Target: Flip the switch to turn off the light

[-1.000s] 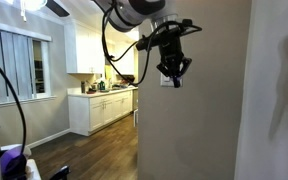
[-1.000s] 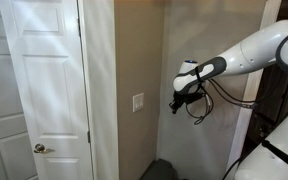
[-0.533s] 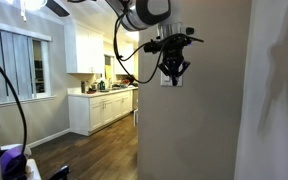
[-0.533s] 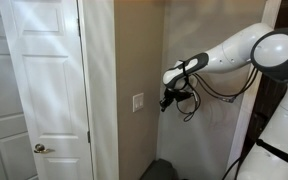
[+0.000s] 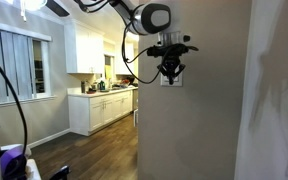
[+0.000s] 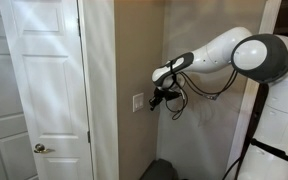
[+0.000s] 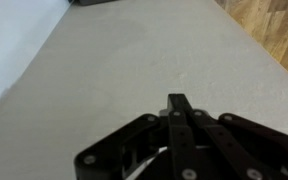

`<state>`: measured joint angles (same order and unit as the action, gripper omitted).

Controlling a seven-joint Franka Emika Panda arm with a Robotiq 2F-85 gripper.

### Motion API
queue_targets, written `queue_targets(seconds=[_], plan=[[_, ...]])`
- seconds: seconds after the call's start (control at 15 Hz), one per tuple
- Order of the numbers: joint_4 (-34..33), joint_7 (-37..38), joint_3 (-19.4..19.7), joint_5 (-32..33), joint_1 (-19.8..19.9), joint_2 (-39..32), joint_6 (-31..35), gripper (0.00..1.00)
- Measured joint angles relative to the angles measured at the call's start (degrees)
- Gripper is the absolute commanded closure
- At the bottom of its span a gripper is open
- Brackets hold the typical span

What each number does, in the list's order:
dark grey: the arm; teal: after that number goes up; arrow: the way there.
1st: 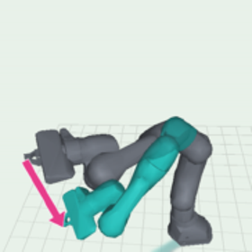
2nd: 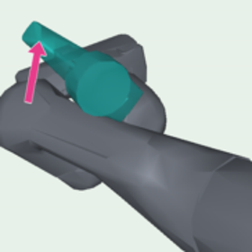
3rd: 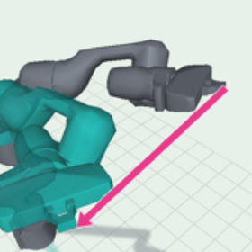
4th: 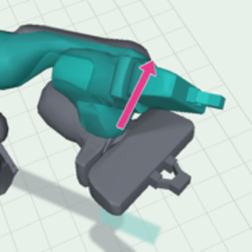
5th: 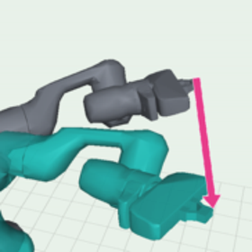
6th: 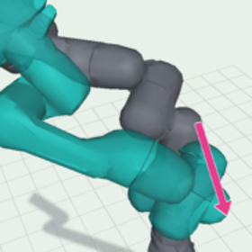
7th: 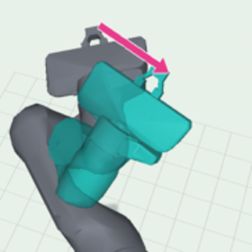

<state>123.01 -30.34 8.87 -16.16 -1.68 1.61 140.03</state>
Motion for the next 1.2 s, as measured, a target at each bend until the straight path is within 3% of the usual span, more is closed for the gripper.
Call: queue_targets(seconds=[0.6,1.2], plan=[[-8.61,0.00,-3.87,-0.45,2.33,-7.74,0.14,1.00],[-11.89,0.00,-6.86,-9.87,5.29,-9.52,0.53,1.00]])
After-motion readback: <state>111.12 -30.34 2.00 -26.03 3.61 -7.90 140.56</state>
